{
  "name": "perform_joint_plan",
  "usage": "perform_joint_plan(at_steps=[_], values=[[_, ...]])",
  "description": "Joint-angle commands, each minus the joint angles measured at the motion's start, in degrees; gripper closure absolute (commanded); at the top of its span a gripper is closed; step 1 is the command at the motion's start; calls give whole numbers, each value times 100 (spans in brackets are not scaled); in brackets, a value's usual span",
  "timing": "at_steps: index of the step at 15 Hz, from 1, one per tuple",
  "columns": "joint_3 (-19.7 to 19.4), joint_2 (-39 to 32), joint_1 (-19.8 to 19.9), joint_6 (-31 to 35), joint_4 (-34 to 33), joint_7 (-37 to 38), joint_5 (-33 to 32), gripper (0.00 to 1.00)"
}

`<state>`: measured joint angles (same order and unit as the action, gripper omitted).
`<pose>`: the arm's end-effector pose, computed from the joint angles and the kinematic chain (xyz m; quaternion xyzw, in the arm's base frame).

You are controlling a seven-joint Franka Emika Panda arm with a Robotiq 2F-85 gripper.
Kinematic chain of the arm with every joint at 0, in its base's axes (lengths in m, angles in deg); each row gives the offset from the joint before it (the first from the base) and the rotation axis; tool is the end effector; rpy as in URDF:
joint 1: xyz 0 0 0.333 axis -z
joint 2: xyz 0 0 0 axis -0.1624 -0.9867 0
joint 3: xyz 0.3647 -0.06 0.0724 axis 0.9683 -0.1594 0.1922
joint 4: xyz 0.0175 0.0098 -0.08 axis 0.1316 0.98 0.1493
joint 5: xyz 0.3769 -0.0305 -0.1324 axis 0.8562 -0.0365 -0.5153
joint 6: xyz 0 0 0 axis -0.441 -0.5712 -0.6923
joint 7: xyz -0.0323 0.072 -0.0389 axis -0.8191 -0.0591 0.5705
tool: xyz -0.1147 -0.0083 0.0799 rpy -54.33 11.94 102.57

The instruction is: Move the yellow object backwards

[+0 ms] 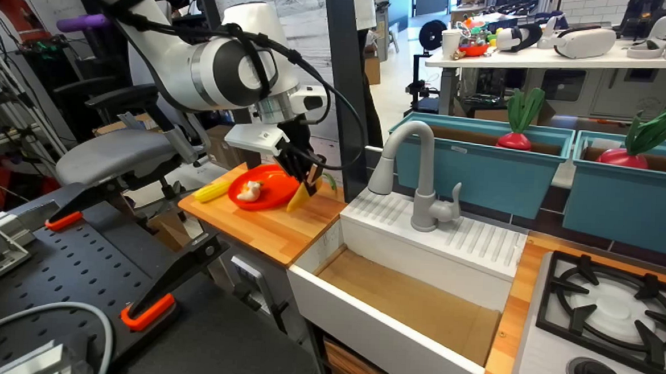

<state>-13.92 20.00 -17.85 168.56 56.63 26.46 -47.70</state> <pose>0.6838 0.0459 -0.0085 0.9982 0.0096 0.0381 0.0457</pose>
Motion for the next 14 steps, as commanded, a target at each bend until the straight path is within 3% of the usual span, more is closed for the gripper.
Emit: perform_joint_plan(at_steps=[1,6,7,14], values=[[84,-281,64,-265,-418,-30,103,97],[101,-469,59,-395,-665,-17,112,97],[108,-489,63,-439,-700,-12,120,68],[190,-466,149,-527,-747,-58,221,19]])
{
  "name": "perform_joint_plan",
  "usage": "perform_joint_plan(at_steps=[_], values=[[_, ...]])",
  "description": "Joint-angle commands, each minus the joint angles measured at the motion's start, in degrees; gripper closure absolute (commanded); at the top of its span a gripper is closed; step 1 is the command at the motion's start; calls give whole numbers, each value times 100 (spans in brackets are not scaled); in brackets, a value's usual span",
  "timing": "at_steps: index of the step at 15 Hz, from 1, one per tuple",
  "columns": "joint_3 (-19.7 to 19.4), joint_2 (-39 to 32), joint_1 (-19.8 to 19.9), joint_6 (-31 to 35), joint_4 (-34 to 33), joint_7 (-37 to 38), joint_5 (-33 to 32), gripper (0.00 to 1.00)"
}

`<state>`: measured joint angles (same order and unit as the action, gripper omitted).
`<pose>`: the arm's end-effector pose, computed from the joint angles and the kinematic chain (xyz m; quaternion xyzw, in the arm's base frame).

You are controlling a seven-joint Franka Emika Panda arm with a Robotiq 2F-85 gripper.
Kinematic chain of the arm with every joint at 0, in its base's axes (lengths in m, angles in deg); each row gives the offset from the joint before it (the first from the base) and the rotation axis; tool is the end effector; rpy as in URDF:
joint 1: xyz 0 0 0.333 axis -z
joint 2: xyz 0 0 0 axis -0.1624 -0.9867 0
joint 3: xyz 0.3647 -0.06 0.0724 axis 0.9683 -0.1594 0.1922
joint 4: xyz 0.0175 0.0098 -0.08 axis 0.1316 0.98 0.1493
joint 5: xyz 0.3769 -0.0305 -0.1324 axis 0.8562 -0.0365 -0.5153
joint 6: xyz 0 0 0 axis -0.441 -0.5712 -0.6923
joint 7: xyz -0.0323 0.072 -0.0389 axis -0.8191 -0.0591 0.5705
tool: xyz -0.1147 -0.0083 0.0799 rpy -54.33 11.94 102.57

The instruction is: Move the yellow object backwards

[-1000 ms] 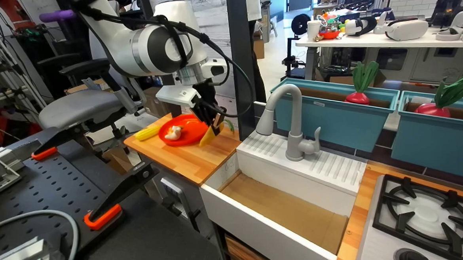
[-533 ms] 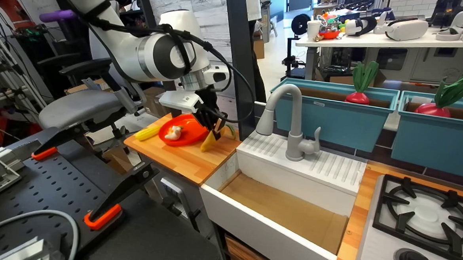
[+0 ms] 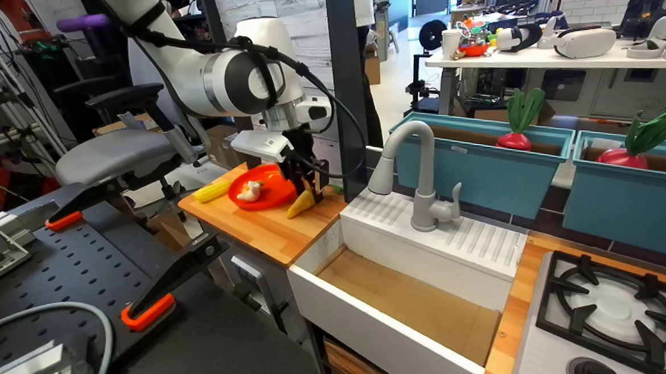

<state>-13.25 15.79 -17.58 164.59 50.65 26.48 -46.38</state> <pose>0.6965 0.0510 -0.0325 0.9990 0.0006 0.0186 0.0416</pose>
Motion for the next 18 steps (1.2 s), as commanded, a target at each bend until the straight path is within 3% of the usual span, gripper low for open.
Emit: perform_joint_plan(at_steps=[1,3,11,14,15,18], values=[[133,-11,131,-106,-109,-74,91,13],[160,125,138,7,64,-89,101,1],[524,1247,314,902,1563,-430,108,0],[870,1744,637,1547,2323,-746,117,0],[568,1231,306,1173,1593,-474,110,0],[590,1319,336,1206,1705,-500,111,0]])
